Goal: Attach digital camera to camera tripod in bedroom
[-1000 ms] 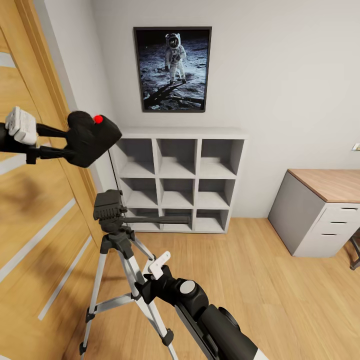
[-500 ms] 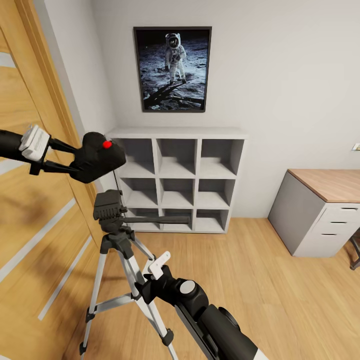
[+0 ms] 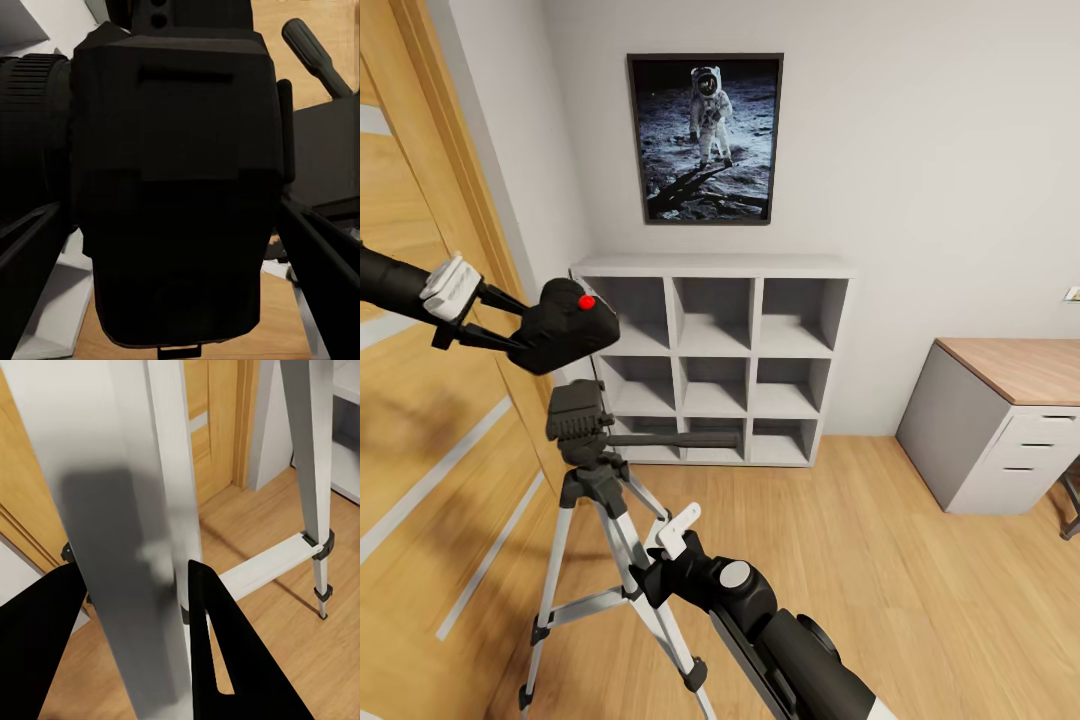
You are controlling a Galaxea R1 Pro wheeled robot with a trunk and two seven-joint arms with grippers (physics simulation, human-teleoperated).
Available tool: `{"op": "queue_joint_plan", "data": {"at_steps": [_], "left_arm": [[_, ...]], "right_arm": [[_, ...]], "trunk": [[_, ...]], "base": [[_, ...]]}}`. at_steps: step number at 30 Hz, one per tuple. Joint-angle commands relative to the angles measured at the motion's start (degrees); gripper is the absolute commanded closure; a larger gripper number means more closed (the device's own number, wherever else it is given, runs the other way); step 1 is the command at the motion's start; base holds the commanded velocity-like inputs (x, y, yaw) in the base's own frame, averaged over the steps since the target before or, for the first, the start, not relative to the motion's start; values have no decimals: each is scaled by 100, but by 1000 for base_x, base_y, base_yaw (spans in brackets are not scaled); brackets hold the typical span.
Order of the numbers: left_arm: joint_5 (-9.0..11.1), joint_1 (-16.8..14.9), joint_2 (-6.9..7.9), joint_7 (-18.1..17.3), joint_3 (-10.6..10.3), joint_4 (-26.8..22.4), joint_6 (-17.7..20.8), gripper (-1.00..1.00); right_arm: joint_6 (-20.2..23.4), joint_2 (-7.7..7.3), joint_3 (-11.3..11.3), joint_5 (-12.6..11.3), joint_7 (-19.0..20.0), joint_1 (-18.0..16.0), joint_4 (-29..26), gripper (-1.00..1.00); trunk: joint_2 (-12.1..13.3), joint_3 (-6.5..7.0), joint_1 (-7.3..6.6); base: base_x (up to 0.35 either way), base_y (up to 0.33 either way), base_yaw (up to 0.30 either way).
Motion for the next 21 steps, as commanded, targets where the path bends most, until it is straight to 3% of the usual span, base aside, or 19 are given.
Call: {"op": "queue_joint_plan", "data": {"at_steps": [1, 5, 12, 16, 17, 20, 21], "left_arm": [[106, -84, 8, -1, -108, 15, 56, 100], [277, -316, 9, -17, -358, 69, 49, 100], [405, -634, 24, -58, -727, 129, 50, 100], [706, -870, 57, -81, -1077, 147, 45, 100], [706, -870, 57, -81, -1077, 147, 45, 100], [946, -1128, 76, -92, -1603, 140, 44, 100], [946, -1128, 76, -92, -1603, 140, 44, 100]], "right_arm": [[27, 1, 5, -27, -5, -5, -3, 100], [14, 1, 9, -26, -8, -4, -4, 100], [8, 1, 10, -26, -12, -5, -2, 100], [6, 1, 11, -26, -13, -5, -4, 100], [6, 1, 11, -26, -13, -5, -4, 100], [6, 1, 11, -25, -13, -4, -2, 100], [6, 1, 11, -25, -13, -4, -2, 100]], "trunk": [[-12, -14, 4], [-12, -14, 4], [-12, -14, 4], [-12, -14, 4], [-12, -14, 4], [-12, -14, 4], [-12, -14, 4]], "base": [[0, 0, 0], [0, 0, 0], [0, 0, 0], [0, 0, 0], [0, 0, 0], [0, 0, 0], [0, 0, 0]]}}
